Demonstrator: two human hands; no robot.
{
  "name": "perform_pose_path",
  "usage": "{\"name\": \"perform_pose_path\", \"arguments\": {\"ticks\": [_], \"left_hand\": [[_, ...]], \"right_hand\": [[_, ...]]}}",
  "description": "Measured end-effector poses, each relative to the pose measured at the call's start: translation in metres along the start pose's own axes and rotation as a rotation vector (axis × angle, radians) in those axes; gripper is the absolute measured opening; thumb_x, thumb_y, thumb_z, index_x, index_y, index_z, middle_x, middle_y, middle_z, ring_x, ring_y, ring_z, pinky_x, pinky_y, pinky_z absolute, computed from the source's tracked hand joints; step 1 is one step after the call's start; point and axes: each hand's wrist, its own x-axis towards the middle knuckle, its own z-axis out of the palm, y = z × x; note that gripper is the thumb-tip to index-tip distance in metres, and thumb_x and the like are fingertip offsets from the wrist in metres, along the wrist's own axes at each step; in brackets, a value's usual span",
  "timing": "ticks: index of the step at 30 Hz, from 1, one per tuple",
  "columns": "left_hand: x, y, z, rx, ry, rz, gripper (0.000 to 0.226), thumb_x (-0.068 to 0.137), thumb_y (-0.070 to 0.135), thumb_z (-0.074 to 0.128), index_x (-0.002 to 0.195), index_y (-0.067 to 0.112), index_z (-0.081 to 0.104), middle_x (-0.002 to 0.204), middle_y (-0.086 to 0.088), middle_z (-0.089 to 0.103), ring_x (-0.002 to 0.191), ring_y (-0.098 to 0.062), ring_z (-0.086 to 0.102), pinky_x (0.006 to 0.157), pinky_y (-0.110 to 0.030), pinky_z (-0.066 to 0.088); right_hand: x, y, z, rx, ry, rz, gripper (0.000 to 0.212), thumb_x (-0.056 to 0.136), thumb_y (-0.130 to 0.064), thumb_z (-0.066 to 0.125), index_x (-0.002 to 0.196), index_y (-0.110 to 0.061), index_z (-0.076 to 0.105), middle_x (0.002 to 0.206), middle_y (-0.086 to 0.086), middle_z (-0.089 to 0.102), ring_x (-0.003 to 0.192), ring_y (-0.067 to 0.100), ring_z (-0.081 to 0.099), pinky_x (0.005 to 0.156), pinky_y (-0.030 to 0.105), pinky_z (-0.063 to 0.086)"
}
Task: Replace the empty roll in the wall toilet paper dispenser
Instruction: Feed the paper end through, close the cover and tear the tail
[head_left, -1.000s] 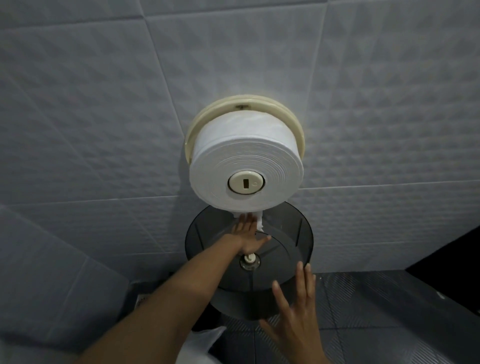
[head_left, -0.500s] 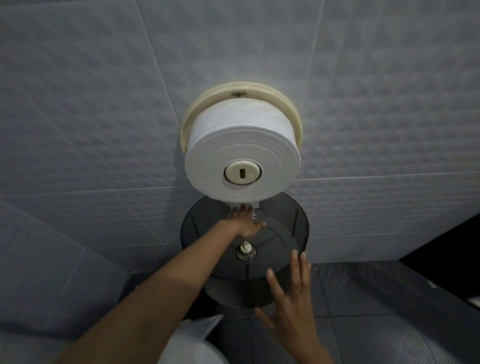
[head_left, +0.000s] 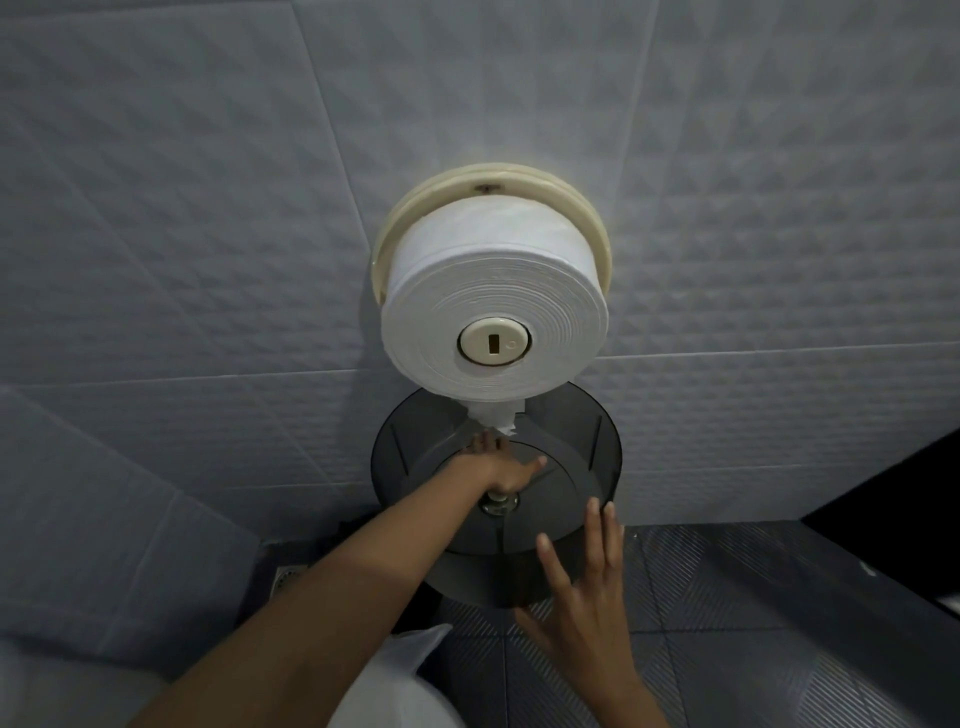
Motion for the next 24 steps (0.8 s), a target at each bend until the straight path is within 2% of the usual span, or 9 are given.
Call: {"name": "perform_pose_path", "arguments": {"ticks": [3,8,14,21,24], "left_hand": [[0.003,-0.004,0.004,0.013,0.062,0.03,0.088,0.092,0.067,0.019,0.152,0.009,-0.007,0.16,-0.014,-0.015,0.148,-0.03,-0.015,0.119,-0.048,-0.003],[0.007,-0.008,0.009,-0.027,0.076,0.049,0.086,0.092,0.067,0.019,0.152,0.014,-0.012,0.16,-0.007,-0.02,0.147,-0.029,-0.018,0.119,-0.05,-0.006],[0.015,-0.006,0.003,-0.022,0.141,0.106,0.079,0.094,0.062,0.018,0.152,0.017,-0.011,0.161,-0.004,-0.015,0.148,-0.03,-0.014,0.12,-0.049,-0.006],[0.01,0.0,0.005,0.003,0.067,0.12,0.079,0.094,0.062,0.019,0.152,0.018,-0.012,0.161,-0.005,-0.015,0.148,-0.031,-0.016,0.12,-0.051,-0.006],[0.004,-0.001,0.003,0.014,0.038,0.098,0.081,0.093,0.064,0.019,0.152,0.018,-0.013,0.161,-0.004,-0.015,0.148,-0.03,-0.015,0.119,-0.052,-0.005]], "right_hand": [[-0.003,0.0,0.003,-0.009,0.0,0.004,0.122,0.06,-0.044,0.079,0.151,-0.032,-0.001,0.158,0.02,-0.009,0.145,0.045,0.002,0.107,0.067,0.022],[-0.007,0.0,0.007,0.022,0.021,0.033,0.103,0.073,-0.049,0.064,0.152,-0.034,-0.001,0.159,0.019,-0.007,0.145,0.044,0.004,0.114,0.06,0.012],[-0.005,0.001,0.011,0.012,0.064,0.026,0.105,0.071,-0.045,0.066,0.152,-0.035,0.0,0.159,0.019,-0.005,0.145,0.044,0.005,0.113,0.061,0.016],[-0.008,0.004,0.011,0.006,0.039,0.021,0.105,0.071,-0.045,0.066,0.152,-0.034,-0.001,0.159,0.02,-0.006,0.145,0.045,0.005,0.112,0.061,0.016],[-0.008,0.003,0.01,-0.005,0.035,0.004,0.113,0.066,-0.043,0.072,0.152,-0.034,-0.001,0.158,0.02,-0.007,0.145,0.045,0.003,0.112,0.061,0.016]]}}
